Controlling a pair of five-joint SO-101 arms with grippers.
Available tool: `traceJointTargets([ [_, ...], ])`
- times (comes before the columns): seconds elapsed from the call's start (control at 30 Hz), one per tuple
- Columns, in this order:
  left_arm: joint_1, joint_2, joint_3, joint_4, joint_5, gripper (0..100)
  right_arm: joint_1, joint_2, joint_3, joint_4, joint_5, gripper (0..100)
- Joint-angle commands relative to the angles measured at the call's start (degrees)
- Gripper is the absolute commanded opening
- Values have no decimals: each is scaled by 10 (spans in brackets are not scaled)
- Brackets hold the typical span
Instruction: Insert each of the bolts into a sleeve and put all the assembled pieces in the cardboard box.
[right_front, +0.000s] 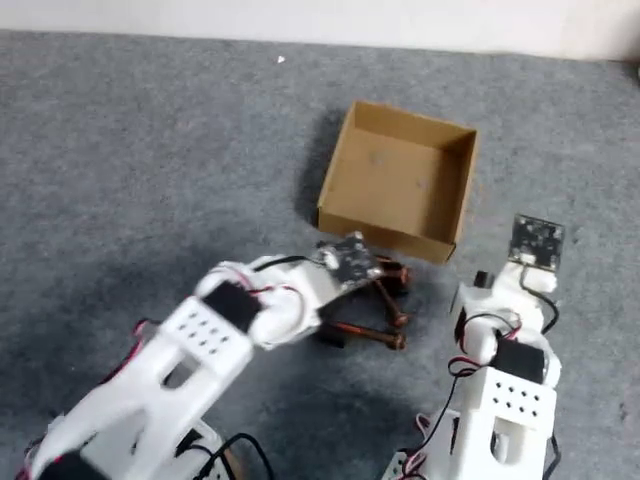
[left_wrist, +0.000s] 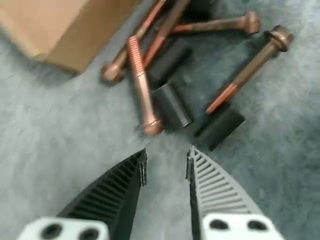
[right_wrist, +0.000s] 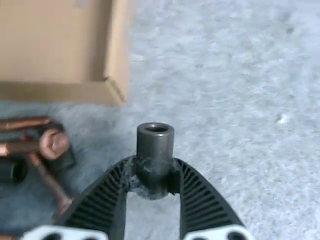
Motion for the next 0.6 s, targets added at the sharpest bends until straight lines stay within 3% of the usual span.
traceJointTargets([
  [0.0, 49, 86, -64, -37, -5, 158, 22, -14, -4, -27, -13, 6],
  [0.43, 106, 245, -153, -39, -6, 159, 85, -13, -3, -43, -30, 6],
  [0.57, 116, 269, -151, -92, -5, 157, 85, -13, -3, -43, -31, 6],
])
